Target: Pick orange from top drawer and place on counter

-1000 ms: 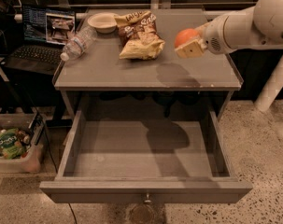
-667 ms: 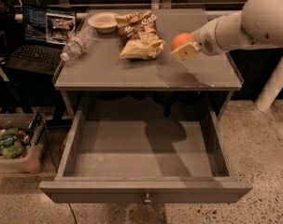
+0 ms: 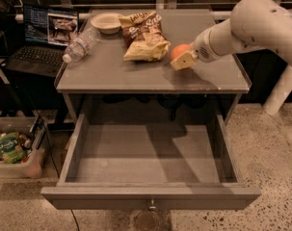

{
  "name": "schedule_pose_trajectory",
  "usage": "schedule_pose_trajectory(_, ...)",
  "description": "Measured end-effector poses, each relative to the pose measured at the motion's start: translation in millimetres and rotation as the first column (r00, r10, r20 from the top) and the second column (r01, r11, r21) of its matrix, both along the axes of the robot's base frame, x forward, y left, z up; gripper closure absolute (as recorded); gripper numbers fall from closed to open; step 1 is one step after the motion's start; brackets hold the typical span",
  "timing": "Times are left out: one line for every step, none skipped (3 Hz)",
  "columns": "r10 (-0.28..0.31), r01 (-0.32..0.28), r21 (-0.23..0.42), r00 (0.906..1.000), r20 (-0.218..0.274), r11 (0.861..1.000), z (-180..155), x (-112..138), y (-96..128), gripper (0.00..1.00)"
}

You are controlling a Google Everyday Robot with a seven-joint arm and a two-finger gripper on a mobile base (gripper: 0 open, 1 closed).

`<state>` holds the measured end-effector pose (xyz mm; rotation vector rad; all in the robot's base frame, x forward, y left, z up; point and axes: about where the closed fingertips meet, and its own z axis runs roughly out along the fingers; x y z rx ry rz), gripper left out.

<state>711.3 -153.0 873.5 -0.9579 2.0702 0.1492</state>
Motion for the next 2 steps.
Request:
schedule_pose_trajectory(-0.001,0.001,-0.001,1.0,-0.004,1.0,-1.3,0.4,0.3,0.84)
schedule_pose_trajectory(-0.001,0.001,-0.001,1.0,-0.004,1.0,-1.4,0.4,0.4,0.6)
